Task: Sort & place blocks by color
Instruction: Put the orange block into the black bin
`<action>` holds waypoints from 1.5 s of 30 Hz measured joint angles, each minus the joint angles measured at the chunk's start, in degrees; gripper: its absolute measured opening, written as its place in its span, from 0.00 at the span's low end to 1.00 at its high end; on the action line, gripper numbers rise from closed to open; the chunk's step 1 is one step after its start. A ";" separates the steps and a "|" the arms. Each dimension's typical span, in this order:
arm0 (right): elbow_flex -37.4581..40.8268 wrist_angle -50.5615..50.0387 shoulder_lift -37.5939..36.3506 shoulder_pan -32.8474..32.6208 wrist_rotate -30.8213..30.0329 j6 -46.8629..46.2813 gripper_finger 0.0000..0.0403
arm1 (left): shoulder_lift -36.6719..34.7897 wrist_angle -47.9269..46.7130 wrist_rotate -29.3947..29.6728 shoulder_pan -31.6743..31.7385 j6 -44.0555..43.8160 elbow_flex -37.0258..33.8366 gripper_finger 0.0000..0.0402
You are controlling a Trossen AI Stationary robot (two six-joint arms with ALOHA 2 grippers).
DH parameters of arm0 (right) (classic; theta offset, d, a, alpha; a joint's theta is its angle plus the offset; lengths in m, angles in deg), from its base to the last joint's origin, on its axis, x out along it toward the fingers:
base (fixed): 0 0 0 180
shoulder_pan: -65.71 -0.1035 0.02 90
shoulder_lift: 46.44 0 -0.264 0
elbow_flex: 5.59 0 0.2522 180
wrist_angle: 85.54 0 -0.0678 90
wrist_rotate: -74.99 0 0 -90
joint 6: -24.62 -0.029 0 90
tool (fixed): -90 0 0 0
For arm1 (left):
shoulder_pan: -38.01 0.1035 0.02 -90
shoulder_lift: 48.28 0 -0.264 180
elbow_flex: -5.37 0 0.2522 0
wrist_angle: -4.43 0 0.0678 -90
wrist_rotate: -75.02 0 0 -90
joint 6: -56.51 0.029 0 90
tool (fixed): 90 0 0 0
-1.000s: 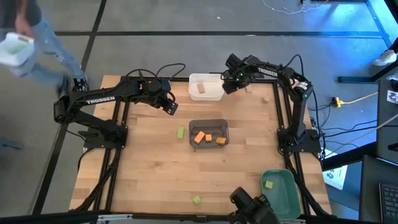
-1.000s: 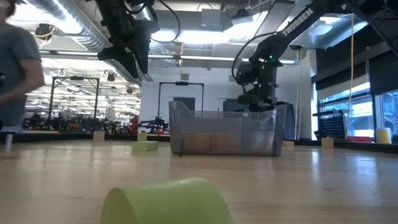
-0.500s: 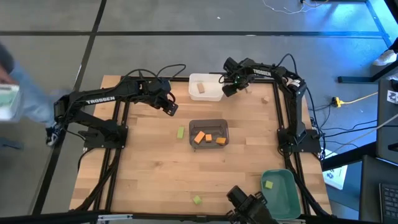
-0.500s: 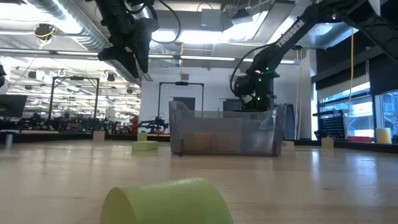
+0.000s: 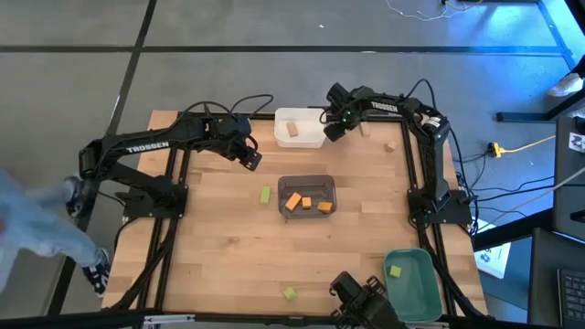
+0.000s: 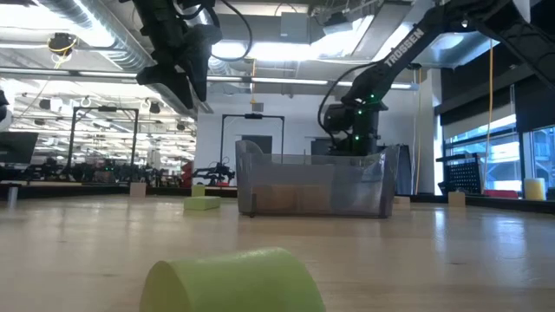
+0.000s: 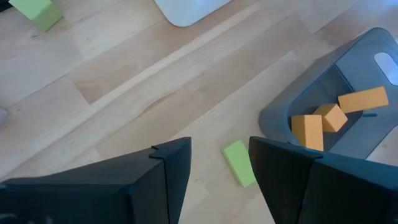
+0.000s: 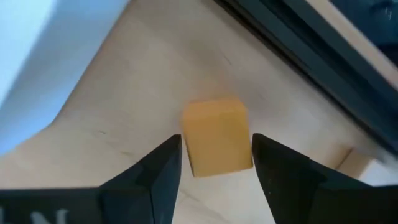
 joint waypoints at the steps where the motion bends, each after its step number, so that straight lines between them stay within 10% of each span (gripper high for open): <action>1: 0.00 0.32 0.00 0.00 0.01 0.75 0.49 | 0.02 0.00 0.00 0.00 0.00 0.00 0.38; 26: 0.00 0.54 -0.62 0.00 0.10 2.77 0.32 | 0.01 0.00 -0.04 -0.11 0.13 0.00 0.38; 45: -22.06 -33.24 -2.54 -12.83 4.84 10.53 0.32 | 0.01 -0.15 -1.25 -0.13 3.09 0.00 0.38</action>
